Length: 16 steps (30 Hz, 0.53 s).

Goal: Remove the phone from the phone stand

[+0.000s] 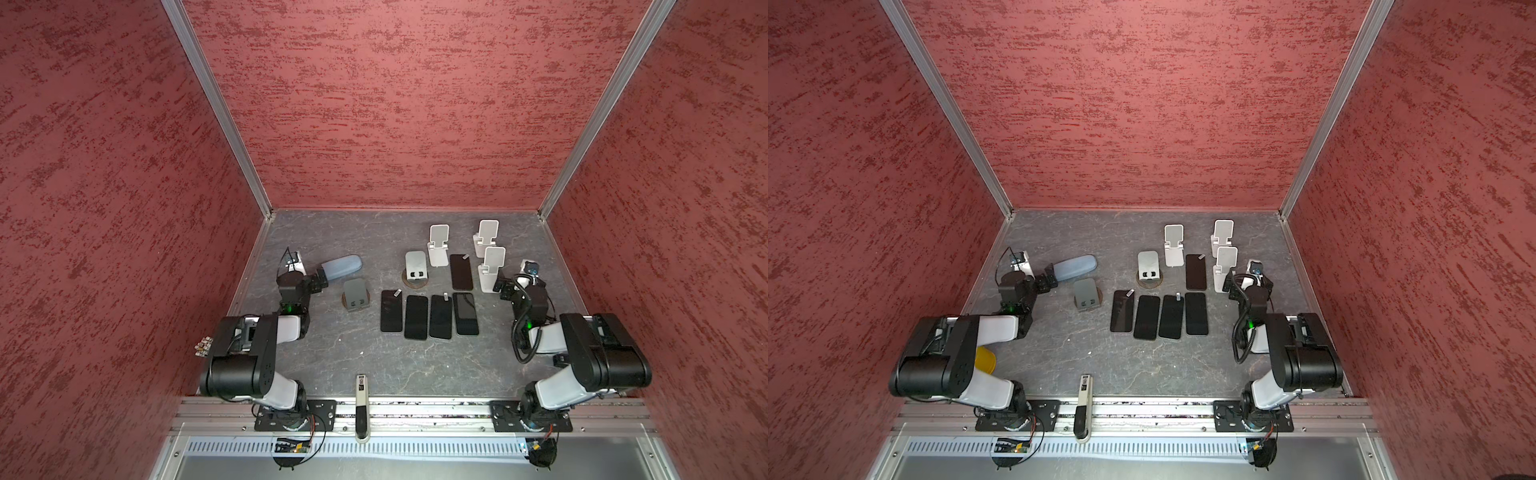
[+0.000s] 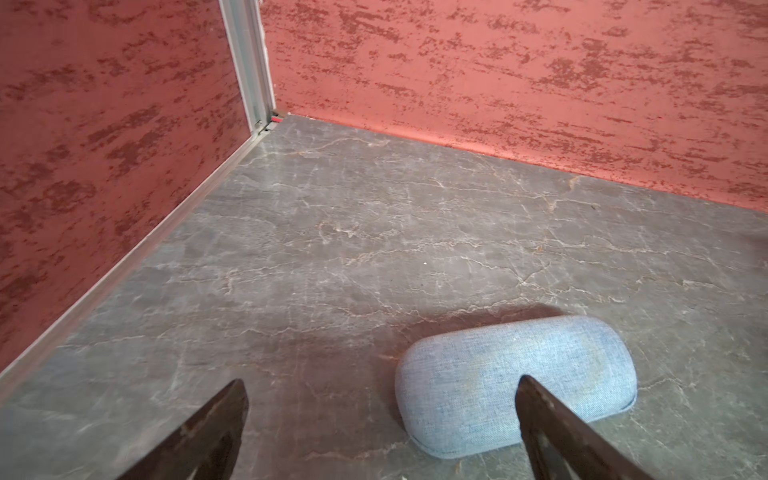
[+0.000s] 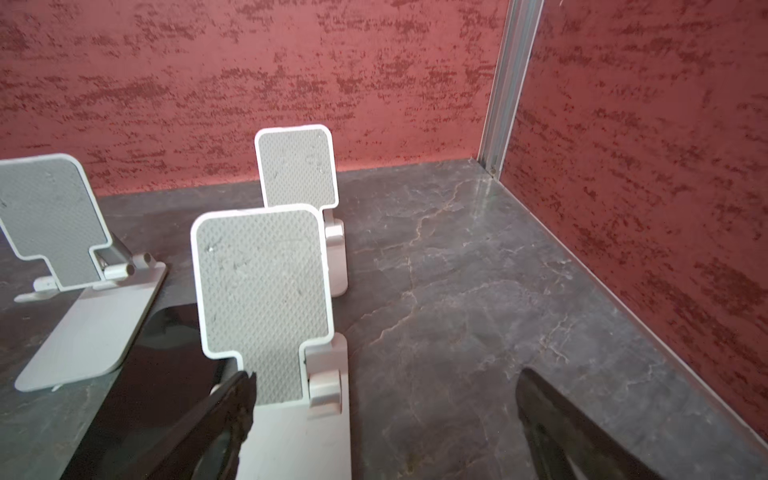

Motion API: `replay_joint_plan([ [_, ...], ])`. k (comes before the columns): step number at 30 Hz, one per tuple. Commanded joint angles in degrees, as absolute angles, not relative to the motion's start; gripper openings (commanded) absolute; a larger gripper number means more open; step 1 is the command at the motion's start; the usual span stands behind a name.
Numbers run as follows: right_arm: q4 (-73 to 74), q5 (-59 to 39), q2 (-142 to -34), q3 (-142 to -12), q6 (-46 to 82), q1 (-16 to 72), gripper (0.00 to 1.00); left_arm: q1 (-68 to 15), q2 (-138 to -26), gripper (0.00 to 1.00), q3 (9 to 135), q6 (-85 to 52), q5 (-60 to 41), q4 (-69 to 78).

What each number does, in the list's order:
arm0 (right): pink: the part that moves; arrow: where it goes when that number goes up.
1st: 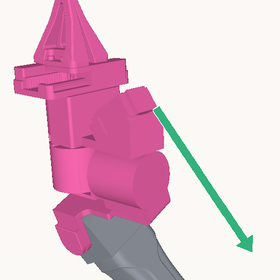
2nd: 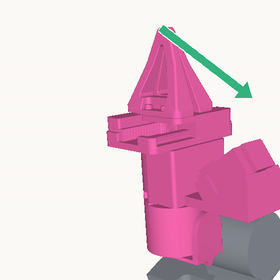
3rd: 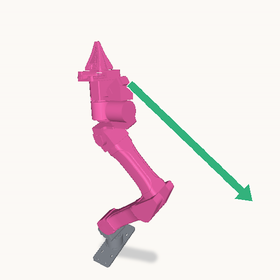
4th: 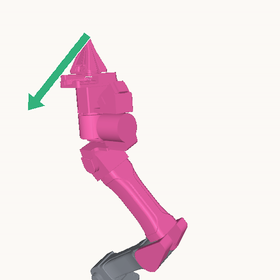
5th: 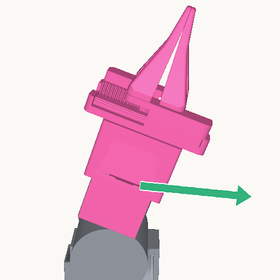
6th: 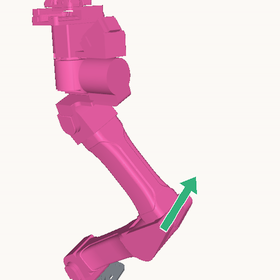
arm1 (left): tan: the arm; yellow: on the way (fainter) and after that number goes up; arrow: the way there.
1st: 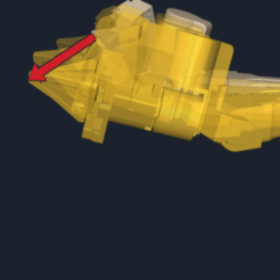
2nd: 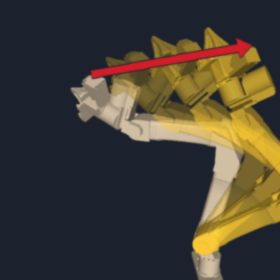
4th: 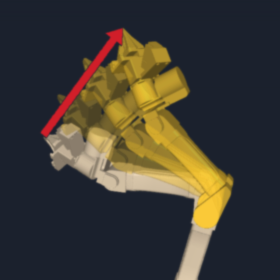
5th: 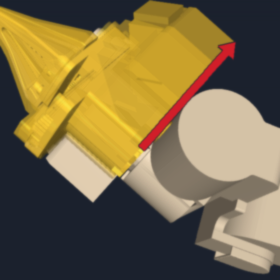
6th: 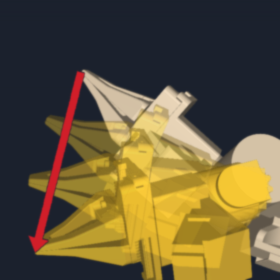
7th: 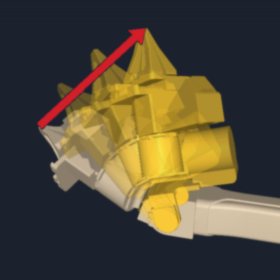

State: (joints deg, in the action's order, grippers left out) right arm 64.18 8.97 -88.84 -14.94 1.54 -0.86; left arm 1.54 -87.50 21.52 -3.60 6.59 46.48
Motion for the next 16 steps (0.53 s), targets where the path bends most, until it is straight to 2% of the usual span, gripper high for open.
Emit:
replay_joint_plan([
  [1, 68.0, 8.4, -88.8, -15.4, 1.2, -1.2, 0.99, 1.2, -87.9, 0.99, 20.5, -2.1, 5.8, 53.2],
  [16, 68.5, 7.2, -88.8, -15.1, 1.1, -1.7, 0.99, 1.0, -88.0, 0.99, 20.6, -1.9, 6.2, 53.3],
])
